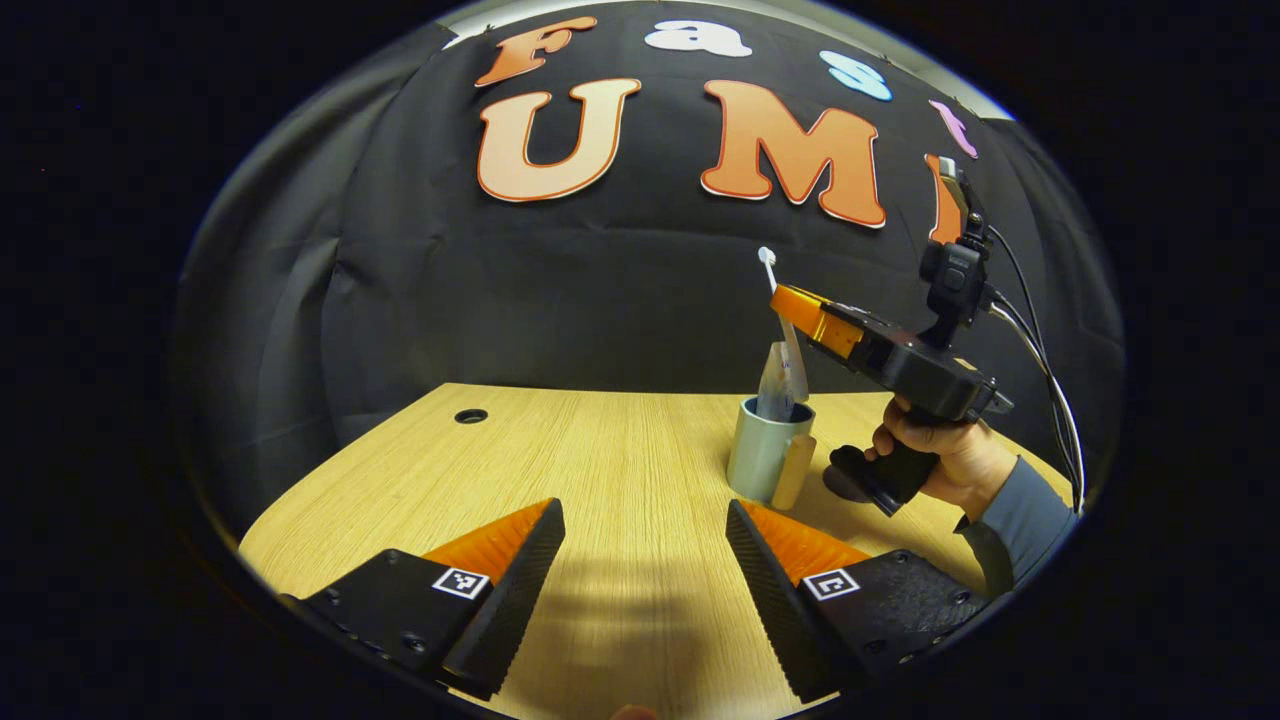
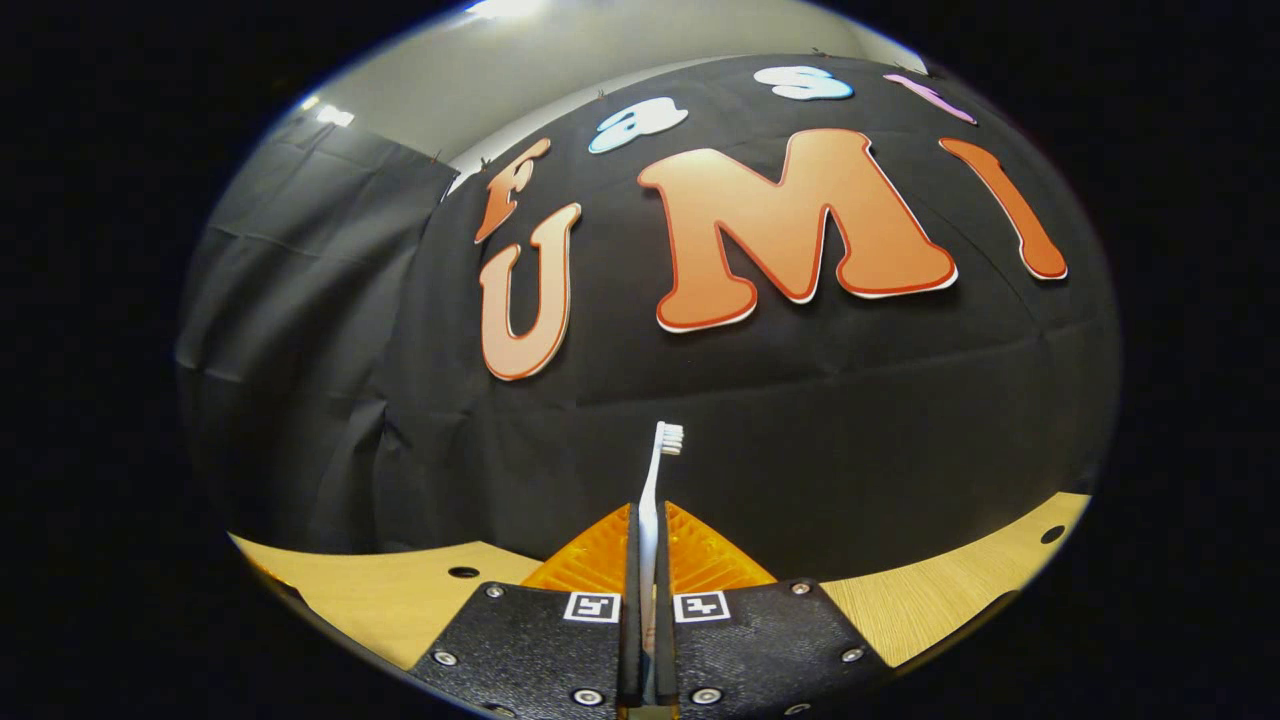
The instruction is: Put the toothbrush and toothpaste on the desktop into the cup, then pick up the cup and place it on the coaster on the desktop.
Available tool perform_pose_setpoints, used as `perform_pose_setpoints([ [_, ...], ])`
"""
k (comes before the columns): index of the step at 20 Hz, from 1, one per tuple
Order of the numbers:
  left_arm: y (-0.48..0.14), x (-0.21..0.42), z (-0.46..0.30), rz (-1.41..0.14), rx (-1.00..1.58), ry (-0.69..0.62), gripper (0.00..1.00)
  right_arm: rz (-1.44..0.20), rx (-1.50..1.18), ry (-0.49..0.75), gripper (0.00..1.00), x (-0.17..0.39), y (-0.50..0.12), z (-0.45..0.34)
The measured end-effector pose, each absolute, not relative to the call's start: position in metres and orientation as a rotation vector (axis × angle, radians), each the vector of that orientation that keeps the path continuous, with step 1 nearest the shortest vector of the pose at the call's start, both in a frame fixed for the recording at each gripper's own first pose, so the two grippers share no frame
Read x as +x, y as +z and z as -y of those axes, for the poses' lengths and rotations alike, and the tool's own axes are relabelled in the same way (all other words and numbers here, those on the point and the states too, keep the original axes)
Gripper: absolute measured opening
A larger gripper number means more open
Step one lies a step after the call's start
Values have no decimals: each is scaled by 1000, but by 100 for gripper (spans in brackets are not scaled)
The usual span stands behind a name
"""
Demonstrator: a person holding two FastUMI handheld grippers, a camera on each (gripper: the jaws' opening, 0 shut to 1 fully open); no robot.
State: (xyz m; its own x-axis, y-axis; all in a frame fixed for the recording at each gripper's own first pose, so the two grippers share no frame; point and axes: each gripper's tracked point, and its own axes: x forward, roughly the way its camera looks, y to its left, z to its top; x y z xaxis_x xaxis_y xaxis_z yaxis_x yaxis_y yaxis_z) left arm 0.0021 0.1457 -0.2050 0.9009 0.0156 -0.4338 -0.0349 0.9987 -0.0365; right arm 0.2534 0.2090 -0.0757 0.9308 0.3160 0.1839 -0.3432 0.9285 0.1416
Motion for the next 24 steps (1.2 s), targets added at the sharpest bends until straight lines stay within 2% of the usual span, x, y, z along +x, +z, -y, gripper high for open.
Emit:
perform_pose_setpoints([
  [4,-206,-3,-134,-465,-36,16,98,173,150,329,8,246,-72,-197],
  [8,-201,-2,-121,-459,-59,6,98,101,115,336,10,228,-75,-181],
  [14,-182,7,-103,-427,-47,1,97,85,42,373,38,185,-52,-155],
  [16,-172,12,-92,-423,-35,4,97,82,60,345,53,173,-41,-140],
  [18,-166,17,-81,-420,-39,4,97,91,90,332,63,156,-30,-133],
  [19,-163,21,-74,-417,-46,-3,97,94,90,332,74,148,-26,-129],
  [24,-148,43,-52,-409,-39,-30,97,122,103,305,87,115,4,-106],
])
